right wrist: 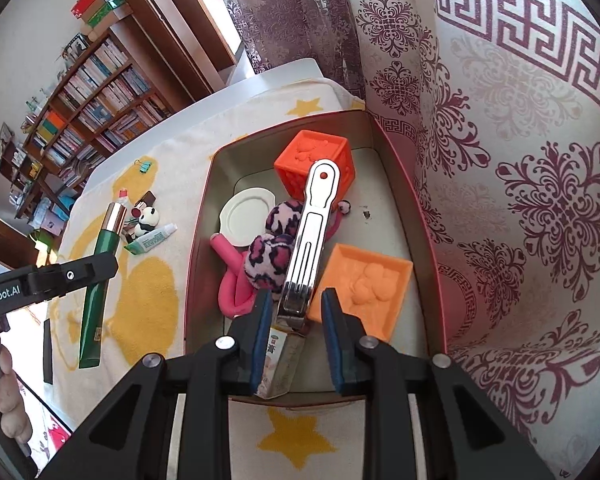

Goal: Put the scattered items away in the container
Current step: 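Carry the chrome clip into the red tin and release it while left gripper carries the green tube, then lower the green tube into the red tin and open the left gripper, then move both grippers back over the remaining items on the towel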

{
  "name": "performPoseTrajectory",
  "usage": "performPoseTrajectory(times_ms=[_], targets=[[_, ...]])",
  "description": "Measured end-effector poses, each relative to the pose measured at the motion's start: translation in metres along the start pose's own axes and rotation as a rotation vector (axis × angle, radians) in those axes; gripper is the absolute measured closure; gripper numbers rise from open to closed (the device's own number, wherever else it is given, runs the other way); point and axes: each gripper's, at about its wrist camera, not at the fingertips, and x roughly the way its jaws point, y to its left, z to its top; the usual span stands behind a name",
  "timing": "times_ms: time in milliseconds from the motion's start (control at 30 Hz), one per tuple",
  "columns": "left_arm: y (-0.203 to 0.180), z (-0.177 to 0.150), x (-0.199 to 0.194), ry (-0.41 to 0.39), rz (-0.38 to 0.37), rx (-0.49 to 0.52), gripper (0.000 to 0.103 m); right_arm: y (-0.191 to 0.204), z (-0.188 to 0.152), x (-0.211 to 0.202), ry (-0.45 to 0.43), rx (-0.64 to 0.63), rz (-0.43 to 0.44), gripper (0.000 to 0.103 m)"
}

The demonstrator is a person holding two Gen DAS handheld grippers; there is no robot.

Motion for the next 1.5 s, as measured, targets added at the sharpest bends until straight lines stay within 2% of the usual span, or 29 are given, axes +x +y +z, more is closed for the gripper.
performPoseTrajectory(times_ms=[267, 467, 567, 633, 700, 733, 833, 1500], targets=[[-0.031, 0.010, 0.020, 0.040, -0.038, 0.053, 0.082, 0.003, -0.017, -0.016, -0.014, -0.058, -0.039, 0.075], [-0.050, 0.027, 0.030, 0.031, -0.052, 0.077, 0.082, -0.002, -0.023, -0.023, -0.008, -0.046, -0.042, 0.075], [-0.054, 0.036, 0.034, 0.020, -0.064, 0.057, 0.082, -0.003, -0.027, -0.025, -0.006, -0.043, -0.048, 0.075], [-0.053, 0.041, 0.037, 0.044, -0.099, 0.025, 0.072, -0.003, -0.029, -0.026, -0.004, -0.043, -0.049, 0.075], [-0.049, 0.041, 0.037, 0.042, -0.115, -0.013, 0.030, -0.003, -0.031, -0.026, -0.001, -0.040, -0.047, 0.075], [-0.047, 0.040, 0.034, 0.023, -0.107, -0.023, 0.029, -0.003, -0.031, -0.026, 0.001, -0.040, -0.045, 0.075], [-0.039, 0.038, 0.034, 0.035, -0.080, -0.022, 0.029, -0.002, -0.031, -0.024, 0.005, -0.039, -0.040, 0.075], [0.069, 0.001, 0.016, 0.069, 0.003, -0.225, 0.029, 0.045, -0.022, 0.000, 0.047, -0.088, 0.029, 0.075]])
